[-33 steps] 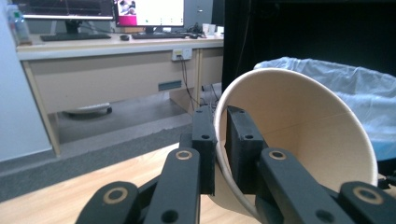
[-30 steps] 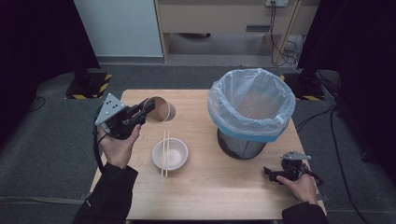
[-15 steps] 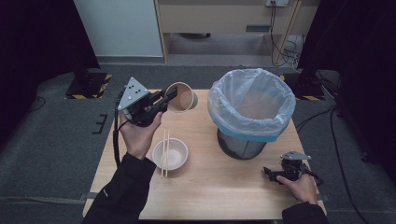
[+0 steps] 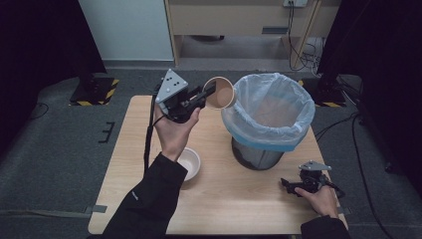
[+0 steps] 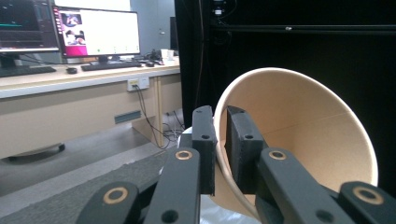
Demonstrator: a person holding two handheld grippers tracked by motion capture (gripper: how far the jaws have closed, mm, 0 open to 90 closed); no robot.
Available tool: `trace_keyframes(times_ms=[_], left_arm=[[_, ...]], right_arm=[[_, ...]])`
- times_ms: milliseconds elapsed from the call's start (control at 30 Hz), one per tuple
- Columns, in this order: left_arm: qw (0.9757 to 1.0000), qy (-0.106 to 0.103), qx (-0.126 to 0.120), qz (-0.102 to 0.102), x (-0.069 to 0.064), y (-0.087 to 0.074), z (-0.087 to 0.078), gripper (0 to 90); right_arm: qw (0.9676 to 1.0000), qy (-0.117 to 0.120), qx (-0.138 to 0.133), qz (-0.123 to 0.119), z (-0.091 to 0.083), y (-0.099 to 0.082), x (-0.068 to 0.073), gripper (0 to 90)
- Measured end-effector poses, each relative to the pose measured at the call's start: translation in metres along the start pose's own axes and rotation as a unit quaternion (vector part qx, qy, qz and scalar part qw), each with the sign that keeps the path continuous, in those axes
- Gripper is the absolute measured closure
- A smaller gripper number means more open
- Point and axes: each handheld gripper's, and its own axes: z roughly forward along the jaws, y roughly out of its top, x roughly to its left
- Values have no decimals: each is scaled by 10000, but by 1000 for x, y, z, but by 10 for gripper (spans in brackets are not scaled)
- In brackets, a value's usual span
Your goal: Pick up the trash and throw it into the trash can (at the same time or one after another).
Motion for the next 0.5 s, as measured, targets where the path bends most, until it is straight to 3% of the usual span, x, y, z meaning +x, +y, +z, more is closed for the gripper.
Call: trace_keyframes(times_ms=[500], left_arm=[[9997,-235,59,27,-23,7,52,819]], right_arm=[[10000,3,-17,0,0,0,0,42]])
